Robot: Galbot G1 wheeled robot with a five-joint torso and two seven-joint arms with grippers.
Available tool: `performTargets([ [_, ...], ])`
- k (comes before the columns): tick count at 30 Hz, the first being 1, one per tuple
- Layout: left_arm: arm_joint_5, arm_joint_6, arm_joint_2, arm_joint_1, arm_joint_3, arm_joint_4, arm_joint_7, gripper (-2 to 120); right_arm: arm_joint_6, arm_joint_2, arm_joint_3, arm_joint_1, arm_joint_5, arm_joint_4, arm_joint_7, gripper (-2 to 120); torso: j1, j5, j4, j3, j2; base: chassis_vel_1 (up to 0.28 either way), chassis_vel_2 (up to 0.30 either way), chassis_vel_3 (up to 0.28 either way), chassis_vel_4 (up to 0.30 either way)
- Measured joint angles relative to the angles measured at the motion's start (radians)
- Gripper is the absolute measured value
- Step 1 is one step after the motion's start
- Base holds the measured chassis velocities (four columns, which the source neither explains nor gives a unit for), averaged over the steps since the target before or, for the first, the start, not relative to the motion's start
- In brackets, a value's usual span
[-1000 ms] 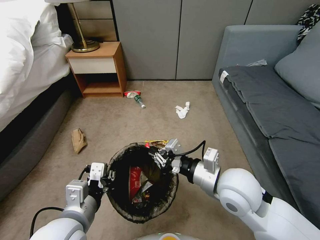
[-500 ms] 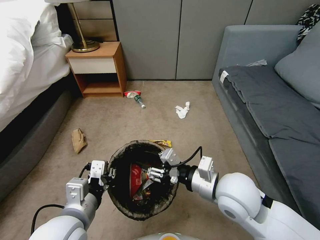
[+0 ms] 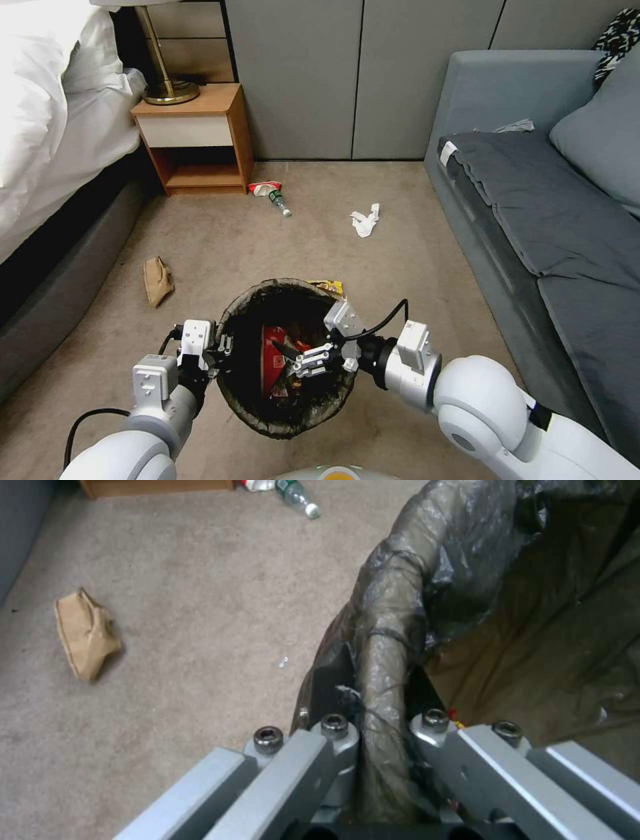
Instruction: Pick up the trash bin, then pick up the garbage from the floor and place it into the trash bin.
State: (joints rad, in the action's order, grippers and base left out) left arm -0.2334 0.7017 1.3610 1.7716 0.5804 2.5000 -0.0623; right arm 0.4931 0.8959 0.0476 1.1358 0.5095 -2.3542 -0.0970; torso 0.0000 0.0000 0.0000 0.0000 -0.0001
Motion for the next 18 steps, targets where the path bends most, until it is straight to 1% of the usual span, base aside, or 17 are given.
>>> performTargets([
  [2, 0.0, 0.0, 0.0, 0.0, 0.0, 0.0, 0.001, 1, -0.003, 0.0, -0.004, 0.003, -0.001, -0.003, 0.002, 100, 0.0, 0.0, 0.0, 0.0, 0.0, 0.0, 0.0, 0.0, 0.0],
  [5, 0.009, -0.02, 0.0, 0.002, 0.001, 0.0, 0.033, 1, -0.071, 0.004, -0.057, 0.051, -0.021, -0.041, 0.029, 100, 0.0, 0.0, 0.0, 0.0, 0.0, 0.0, 0.0, 0.0, 0.0],
  [6, 0.009, -0.02, 0.0, 0.002, 0.001, 0.0, 0.033, 1, -0.071, 0.004, -0.057, 0.051, -0.021, -0.041, 0.029, 100, 0.0, 0.0, 0.0, 0.0, 0.0, 0.0, 0.0, 0.0, 0.0],
  [8, 0.012, -0.024, 0.0, 0.003, 0.002, 0.0, 0.039, 1, -0.126, 0.007, -0.081, 0.078, -0.042, -0.053, 0.037, 100, 0.0, 0.0, -0.0001, 0.0, 0.0, 0.0, 0.0, 0.0, 0.0],
  [9, 0.014, -0.025, 0.0, 0.003, 0.004, 0.0, 0.041, 1, -0.186, 0.013, -0.11, 0.11, -0.084, -0.062, 0.051, 100, 0.0, 0.0001, -0.0002, 0.0, 0.0, 0.0, 0.0, 0.0, 0.0],
  [10, 0.014, -0.025, 0.0, 0.003, 0.004, 0.0, 0.041, 1, -0.186, 0.013, -0.11, 0.11, -0.084, -0.062, 0.051, 100, 0.0, 0.0001, -0.0002, 0.0, 0.0, 0.0, 0.0, 0.0, 0.0],
  [13, 0.015, -0.025, 0.0, 0.004, 0.007, 0.0, 0.04, 1, -0.275, 0.026, -0.185, 0.159, -0.126, -0.08, 0.084, 100, 0.0, 0.0, -0.0001, 0.0, 0.0, 0.0, 0.0, 0.0, 0.0],
  [15, 0.015, -0.025, 0.0, 0.005, 0.008, 0.0, 0.04, 1, -0.284, 0.028, -0.196, 0.164, -0.126, -0.084, 0.094, 100, 0.0, 0.0, -0.0001, 0.0, 0.0, 0.0, 0.0, 0.0, 0.0],
  [16, 0.015, -0.025, 0.001, 0.006, 0.01, 0.0, 0.04, 1, -0.301, 0.036, -0.227, 0.178, -0.121, -0.093, 0.122, 100, 0.0, 0.0, -0.0001, 0.0, 0.0, 0.0, 0.0, 0.0, 0.0],
  [17, 0.013, -0.024, 0.003, 0.008, 0.014, 0.0, 0.038, 1, -0.31, 0.053, -0.29, 0.208, -0.103, -0.105, 0.166, 100, 0.0, -0.0001, 0.0003, 0.0, 0.0, 0.0, 0.0, 0.0, 0.0],
  [18, 0.013, -0.024, 0.003, 0.008, 0.014, 0.0, 0.038, 1, -0.31, 0.053, -0.29, 0.208, -0.103, -0.105, 0.166, 100, 0.0, -0.0001, 0.0003, 0.0, 0.0, 0.0, 0.0, 0.0, 0.0],
])
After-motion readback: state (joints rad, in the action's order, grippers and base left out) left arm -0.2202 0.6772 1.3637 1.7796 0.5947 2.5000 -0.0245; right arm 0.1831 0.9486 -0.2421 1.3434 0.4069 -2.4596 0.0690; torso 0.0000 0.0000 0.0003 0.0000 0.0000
